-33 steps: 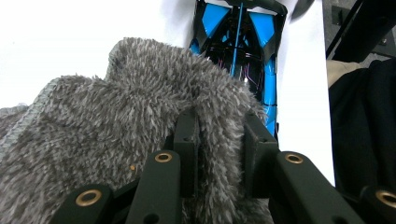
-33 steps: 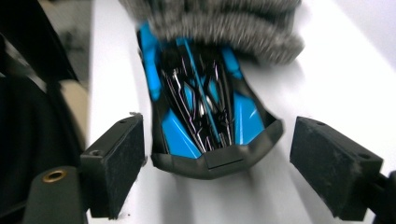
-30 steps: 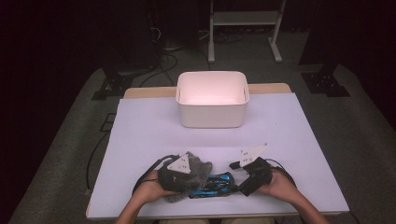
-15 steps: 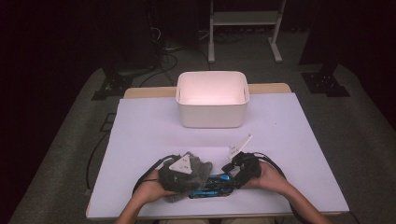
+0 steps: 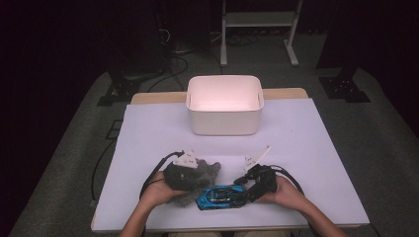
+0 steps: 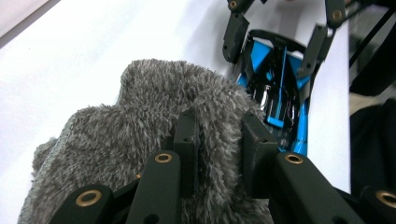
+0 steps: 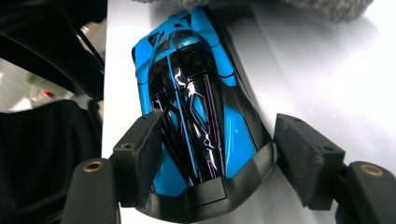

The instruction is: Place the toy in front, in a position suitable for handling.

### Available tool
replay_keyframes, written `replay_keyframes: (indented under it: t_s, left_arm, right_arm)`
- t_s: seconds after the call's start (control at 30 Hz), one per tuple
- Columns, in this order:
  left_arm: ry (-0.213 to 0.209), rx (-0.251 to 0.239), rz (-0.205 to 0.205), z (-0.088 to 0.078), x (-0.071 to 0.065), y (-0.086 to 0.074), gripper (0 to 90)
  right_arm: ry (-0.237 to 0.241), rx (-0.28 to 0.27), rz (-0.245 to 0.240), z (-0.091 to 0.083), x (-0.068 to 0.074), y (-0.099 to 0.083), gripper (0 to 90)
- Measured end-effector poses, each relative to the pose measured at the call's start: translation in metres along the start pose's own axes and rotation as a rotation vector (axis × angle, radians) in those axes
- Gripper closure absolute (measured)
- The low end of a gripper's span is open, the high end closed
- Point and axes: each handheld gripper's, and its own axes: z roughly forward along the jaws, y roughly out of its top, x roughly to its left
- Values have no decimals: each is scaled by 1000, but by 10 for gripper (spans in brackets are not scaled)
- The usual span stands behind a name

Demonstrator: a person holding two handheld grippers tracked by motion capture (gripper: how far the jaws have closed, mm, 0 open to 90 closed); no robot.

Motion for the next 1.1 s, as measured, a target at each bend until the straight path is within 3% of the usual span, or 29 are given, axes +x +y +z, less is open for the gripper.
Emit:
replay_keyframes:
  t_s: [0.17,0.3,0.37,0.47,0.63,0.73,0.87,1.1]
  left_arm:
    - [-15,-8,-18,-3,0,1,708]
    - [-48,31,0,5,-5,-1,705]
    - [-56,47,18,9,-11,1,709]
    - [-36,56,54,8,-18,2,716]
    - [-41,32,62,2,-23,-1,726]
    - [-36,32,84,-1,-29,-1,726]
    - [-75,15,94,-6,-32,-1,730]
    - [-118,2,91,-9,-31,-2,730]
  right_arm:
    - [-91,-7,-105,-3,17,0,331]
    - [-186,-41,-226,-6,35,-5,363]
    - [-214,-59,-255,-7,41,-9,367]
    - [-235,-78,-277,-9,45,-13,373]
    - [-263,-89,-313,-9,50,-15,375]
    - [-260,-85,-325,-9,52,-14,348]
    - [-191,-37,-274,-10,48,-9,316]
    - [-100,-6,-245,4,44,-2,314]
